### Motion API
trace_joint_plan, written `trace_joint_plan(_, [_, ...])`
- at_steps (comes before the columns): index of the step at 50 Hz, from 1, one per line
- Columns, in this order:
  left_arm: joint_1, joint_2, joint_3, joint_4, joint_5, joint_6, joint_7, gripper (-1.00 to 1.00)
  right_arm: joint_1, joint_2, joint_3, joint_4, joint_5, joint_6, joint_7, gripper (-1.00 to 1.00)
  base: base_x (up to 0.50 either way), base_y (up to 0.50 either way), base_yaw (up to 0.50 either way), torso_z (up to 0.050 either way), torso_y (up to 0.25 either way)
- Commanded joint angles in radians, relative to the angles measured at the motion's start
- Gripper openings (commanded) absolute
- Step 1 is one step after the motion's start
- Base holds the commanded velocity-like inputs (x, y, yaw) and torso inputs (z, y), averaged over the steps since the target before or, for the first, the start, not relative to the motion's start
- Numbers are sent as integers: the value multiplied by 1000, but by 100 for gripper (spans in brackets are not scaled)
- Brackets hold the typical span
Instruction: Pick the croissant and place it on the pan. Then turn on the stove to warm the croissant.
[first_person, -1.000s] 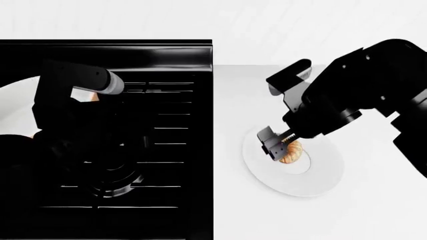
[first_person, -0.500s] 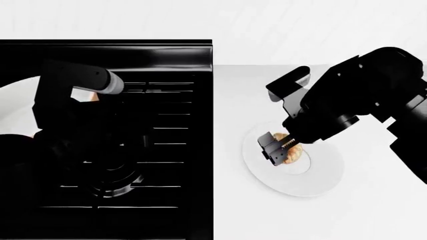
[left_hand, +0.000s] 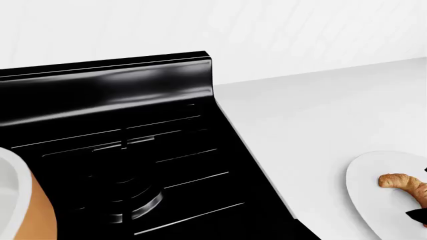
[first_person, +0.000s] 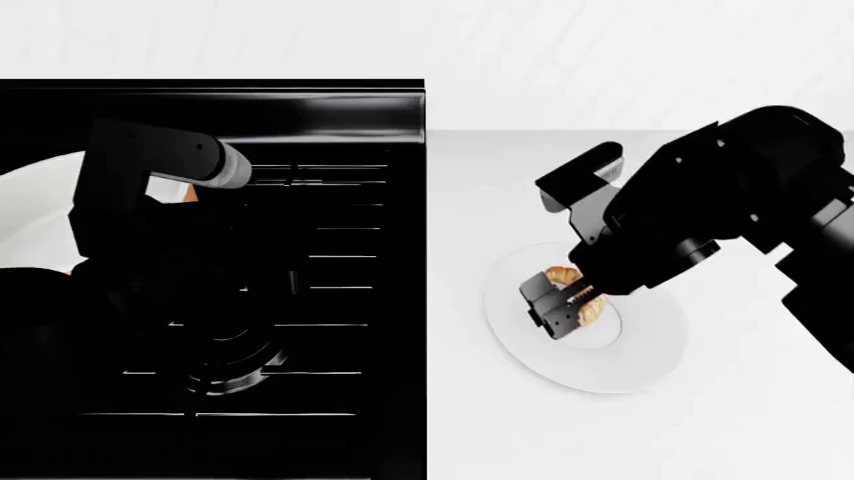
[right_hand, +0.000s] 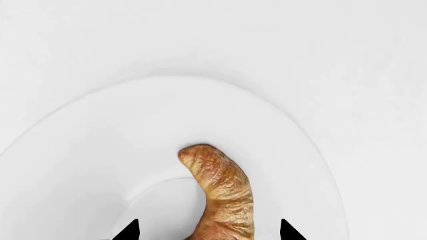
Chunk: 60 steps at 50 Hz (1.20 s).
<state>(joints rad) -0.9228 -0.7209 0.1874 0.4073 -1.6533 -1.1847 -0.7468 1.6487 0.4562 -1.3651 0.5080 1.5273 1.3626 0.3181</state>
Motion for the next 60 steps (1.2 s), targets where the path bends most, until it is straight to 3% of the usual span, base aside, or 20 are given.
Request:
trace_joint_plan(1, [2, -1, 7, -1, 3, 6, 1, 100, -5, 7, -4, -3, 4, -5, 5, 100, 0, 0, 0, 0, 0])
trace_joint_plan(9, [0, -2, 10, -2, 6, 9, 4, 100, -3, 6, -13, -3, -4, -8, -6, 100, 0, 0, 0, 0, 0])
trace_joint_plan(10, [0, -2, 11, -2, 8, 10, 6, 100, -2, 6, -16, -6, -8, -9, -10, -100, 0, 0, 0, 0, 0])
trace_joint_plan(37, [4, -15, 8, 12, -6, 27, 3, 100, 71, 29, -4, -106, -11, -17, 20, -100, 0, 0, 0, 0, 0])
trace_joint_plan(60, [-2, -37, -12, 79, -84, 51, -48, 100, 76, 162, 112, -349, 193, -53, 279, -100, 0, 0, 0, 0, 0])
